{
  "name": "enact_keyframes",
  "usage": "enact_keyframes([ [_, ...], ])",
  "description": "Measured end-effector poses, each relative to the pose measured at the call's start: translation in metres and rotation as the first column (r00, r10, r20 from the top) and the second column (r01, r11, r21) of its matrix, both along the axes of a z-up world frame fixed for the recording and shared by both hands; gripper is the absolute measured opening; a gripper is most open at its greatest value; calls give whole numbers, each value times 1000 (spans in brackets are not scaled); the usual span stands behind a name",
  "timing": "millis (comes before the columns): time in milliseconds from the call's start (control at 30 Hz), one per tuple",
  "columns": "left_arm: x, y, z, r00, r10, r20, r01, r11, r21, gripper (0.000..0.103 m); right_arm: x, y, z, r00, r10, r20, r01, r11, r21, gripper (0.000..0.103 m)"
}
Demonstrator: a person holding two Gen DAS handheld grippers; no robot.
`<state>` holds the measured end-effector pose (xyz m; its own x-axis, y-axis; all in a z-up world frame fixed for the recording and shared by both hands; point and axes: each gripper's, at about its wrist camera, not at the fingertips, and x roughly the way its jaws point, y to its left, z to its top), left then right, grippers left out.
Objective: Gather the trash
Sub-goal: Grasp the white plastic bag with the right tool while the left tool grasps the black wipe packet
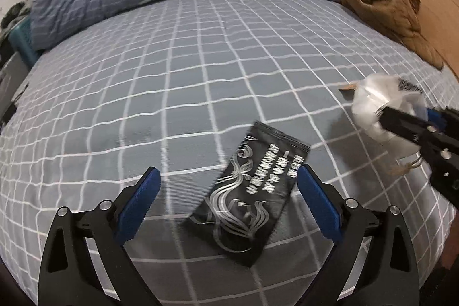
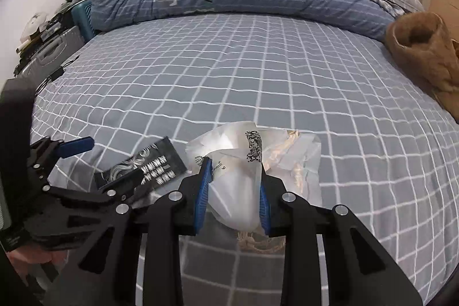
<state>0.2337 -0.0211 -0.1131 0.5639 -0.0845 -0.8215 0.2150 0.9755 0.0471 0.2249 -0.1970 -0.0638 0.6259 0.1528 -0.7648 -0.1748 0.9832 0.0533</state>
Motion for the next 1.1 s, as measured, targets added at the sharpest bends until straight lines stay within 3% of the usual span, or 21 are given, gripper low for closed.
enact_keyframes([
  [167, 3, -11, -14, 999, -30, -34, 31, 999, 32, 76, -8, -13, 2, 1000, -16, -6, 16, 1000, 3, 28],
  [533, 3, -9, -14, 996, -68, -56, 68, 998, -11, 71, -8, -17, 1, 1000, -23, -15, 23, 999, 23, 28],
  [800, 3, -13, -20, 991, -107, -77, 108, 994, 10, 71, -8, -16, 2, 1000, -24, -16, 24, 999, 24, 28],
  [933, 4, -12, -23, 990, -108, -85, 108, 994, -4, 66, -8, -15, 2, 999, -29, -16, 29, 999, 26, 28],
  [1100, 5, -8, -22, 991, -98, -88, 95, 995, -33, 51, -9, -14, 3, 999, -30, -14, 30, 999, 26, 28],
])
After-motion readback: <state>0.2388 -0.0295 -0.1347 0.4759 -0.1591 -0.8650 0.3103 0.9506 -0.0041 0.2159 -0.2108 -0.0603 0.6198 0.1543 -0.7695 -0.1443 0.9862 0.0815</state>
